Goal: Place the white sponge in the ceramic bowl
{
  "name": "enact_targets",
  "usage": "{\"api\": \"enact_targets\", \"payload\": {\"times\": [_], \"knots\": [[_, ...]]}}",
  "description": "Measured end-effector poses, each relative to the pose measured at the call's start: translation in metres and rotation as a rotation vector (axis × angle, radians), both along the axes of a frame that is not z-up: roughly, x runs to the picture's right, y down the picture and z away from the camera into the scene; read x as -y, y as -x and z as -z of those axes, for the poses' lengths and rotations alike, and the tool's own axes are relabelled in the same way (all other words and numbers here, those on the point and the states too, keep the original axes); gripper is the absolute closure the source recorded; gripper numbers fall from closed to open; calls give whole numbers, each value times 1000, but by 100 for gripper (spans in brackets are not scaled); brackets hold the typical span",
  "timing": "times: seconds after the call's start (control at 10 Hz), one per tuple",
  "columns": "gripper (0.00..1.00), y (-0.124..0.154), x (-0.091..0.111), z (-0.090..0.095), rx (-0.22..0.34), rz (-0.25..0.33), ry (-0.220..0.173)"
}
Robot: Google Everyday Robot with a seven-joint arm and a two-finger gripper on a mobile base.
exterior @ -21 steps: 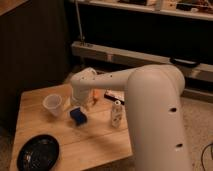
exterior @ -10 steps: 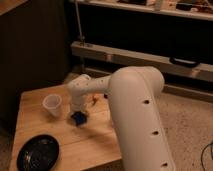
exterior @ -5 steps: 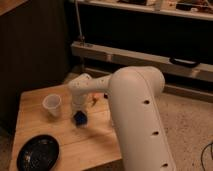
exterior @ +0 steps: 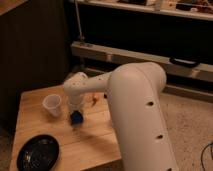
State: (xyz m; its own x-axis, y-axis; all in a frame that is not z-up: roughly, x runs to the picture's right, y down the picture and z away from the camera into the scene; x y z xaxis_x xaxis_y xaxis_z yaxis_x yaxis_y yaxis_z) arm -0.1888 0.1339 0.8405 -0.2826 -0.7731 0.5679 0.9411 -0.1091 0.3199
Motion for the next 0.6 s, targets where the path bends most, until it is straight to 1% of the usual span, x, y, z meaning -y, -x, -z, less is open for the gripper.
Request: {"api": "enact_targets", "payload": {"times": [0.1,0.3,0.4,0.5,0.6], "knots": [[78,5,9,29,-3,22,-37],[78,16,10,77,4,70,-71],[78,23,3,107,14,110,-82],[78,33,-7,130,38,143,-84],[78,44,-23,150,69,179,-76]]}}
